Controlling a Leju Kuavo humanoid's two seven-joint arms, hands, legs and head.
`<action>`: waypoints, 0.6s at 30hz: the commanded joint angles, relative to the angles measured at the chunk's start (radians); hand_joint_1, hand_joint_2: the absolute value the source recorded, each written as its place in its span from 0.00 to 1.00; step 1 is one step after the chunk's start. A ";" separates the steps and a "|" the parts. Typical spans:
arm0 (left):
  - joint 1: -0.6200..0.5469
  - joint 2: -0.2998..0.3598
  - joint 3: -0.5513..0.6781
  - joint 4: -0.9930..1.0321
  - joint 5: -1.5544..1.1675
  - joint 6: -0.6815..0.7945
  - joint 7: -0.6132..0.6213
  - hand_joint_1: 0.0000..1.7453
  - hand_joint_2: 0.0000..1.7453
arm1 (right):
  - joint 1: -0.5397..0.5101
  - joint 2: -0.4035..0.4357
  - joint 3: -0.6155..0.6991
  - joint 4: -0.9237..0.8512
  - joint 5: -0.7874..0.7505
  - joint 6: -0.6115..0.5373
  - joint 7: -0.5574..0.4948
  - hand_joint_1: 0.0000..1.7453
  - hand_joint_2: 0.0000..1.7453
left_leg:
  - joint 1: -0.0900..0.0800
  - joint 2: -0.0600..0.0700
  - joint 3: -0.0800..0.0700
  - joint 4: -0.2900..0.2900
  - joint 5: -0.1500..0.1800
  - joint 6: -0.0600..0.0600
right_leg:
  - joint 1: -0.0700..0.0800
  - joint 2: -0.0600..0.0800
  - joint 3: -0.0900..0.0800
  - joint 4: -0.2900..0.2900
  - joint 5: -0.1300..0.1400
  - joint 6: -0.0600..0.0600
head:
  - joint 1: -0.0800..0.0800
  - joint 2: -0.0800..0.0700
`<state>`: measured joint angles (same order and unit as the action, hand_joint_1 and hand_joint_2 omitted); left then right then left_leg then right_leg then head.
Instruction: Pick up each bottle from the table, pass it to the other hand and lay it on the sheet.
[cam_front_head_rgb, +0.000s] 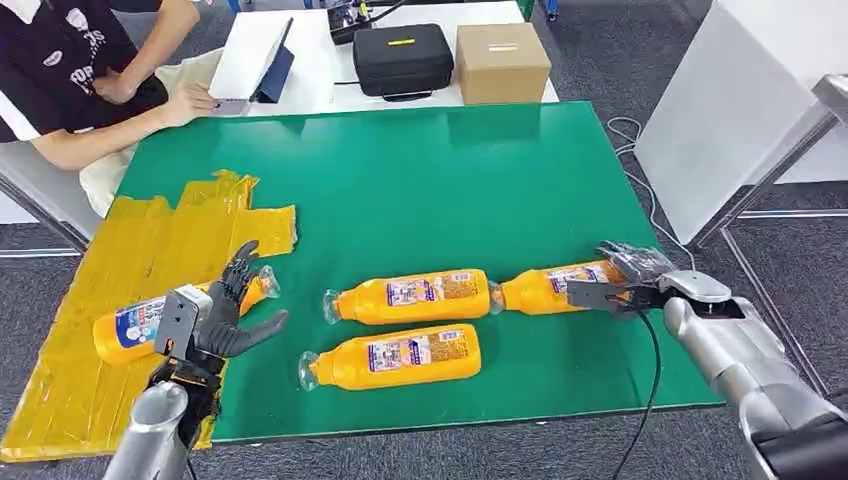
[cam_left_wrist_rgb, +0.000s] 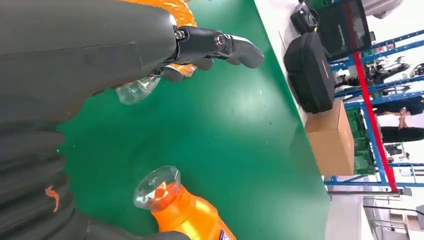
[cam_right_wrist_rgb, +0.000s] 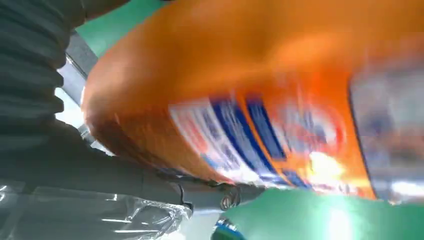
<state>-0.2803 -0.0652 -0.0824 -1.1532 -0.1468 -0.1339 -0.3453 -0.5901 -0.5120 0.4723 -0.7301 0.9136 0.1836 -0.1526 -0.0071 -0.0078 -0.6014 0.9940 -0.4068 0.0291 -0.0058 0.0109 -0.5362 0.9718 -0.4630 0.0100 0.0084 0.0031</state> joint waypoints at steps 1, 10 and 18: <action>-0.026 -0.015 0.026 0.062 -0.005 0.004 0.008 0.00 1.00 | 0.132 0.071 -0.070 -0.022 0.019 -0.019 0.027 0.00 1.00 | 0.003 -0.002 0.007 -0.002 0.000 -0.002 | 0.003 -0.003 0.009 -0.006 0.001 0.000 | 0.000 0.000; -0.027 -0.015 0.026 0.062 -0.006 0.004 0.008 0.00 1.00 | 0.128 0.069 -0.072 -0.024 0.023 -0.015 0.028 0.00 1.00 | 0.002 0.000 0.013 -0.001 -0.001 -0.001 | 0.002 -0.003 0.015 -0.005 0.001 0.000 | 0.000 0.000; -0.014 -0.019 0.027 0.050 -0.010 0.004 0.010 0.00 1.00 | 0.196 0.082 -0.134 -0.083 0.066 -0.020 0.058 0.78 1.00 | 0.002 -0.001 0.015 -0.001 -0.001 -0.001 | 0.002 -0.003 0.017 -0.006 0.001 0.000 | 0.000 0.000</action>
<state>-0.2803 -0.0713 -0.0824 -1.1490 -0.1510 -0.1286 -0.3418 -0.5128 -0.4830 0.3876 -0.7892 0.9425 0.1587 -0.1191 -0.0069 -0.0064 -0.5881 0.9952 -0.4079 0.0305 -0.0055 0.0112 -0.5233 0.9709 -0.4631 0.0101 0.0084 0.0031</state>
